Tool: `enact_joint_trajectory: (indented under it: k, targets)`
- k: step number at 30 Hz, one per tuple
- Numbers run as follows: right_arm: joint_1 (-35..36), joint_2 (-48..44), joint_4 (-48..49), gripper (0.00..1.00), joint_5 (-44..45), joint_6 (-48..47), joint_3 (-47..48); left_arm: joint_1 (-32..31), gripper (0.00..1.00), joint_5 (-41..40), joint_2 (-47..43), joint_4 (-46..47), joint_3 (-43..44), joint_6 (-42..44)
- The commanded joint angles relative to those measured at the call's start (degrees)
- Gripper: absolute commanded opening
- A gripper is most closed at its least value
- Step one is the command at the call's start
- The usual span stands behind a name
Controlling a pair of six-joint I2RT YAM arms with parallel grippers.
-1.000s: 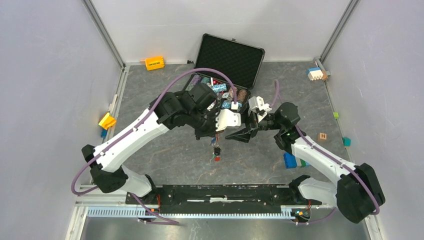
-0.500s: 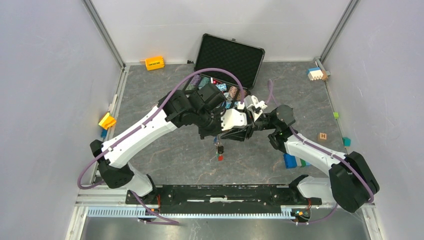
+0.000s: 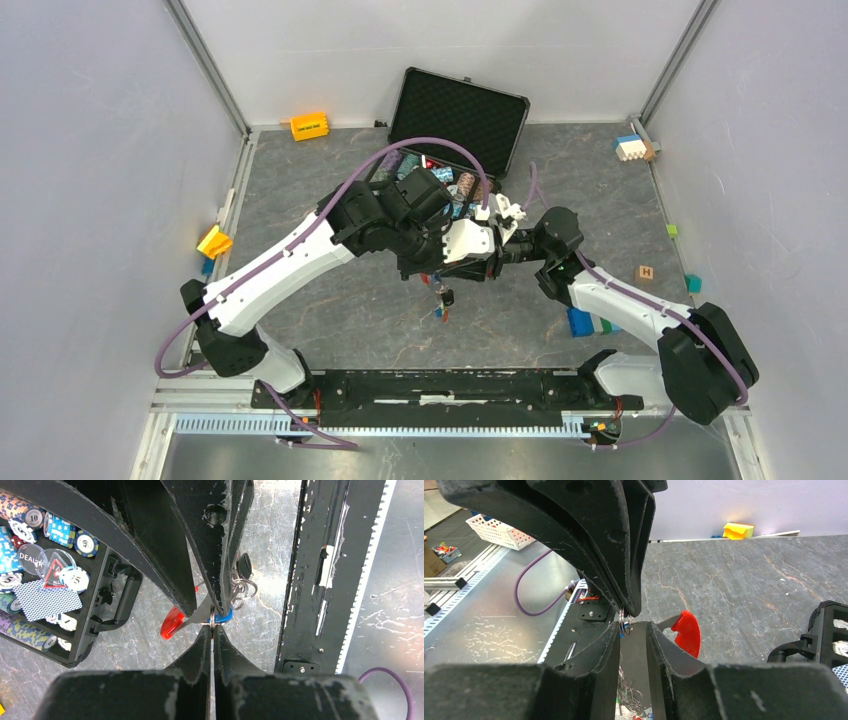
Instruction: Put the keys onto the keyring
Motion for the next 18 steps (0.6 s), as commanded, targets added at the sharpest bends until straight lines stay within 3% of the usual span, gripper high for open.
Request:
enact_joint_trajectory:
  k: [1,18]
  targets:
    - [0.77,-0.26,0.44,0.30,0.51,-1.00,1.67,-0.38,0.02,0.44,-0.63,1.96,0.99,-1.97]
    - [1.13,-1.32,1.02,0.22,-0.11,-0.64,1.70,-0.43,0.02,0.87,-0.63,2.36,-0.89,-1.54]
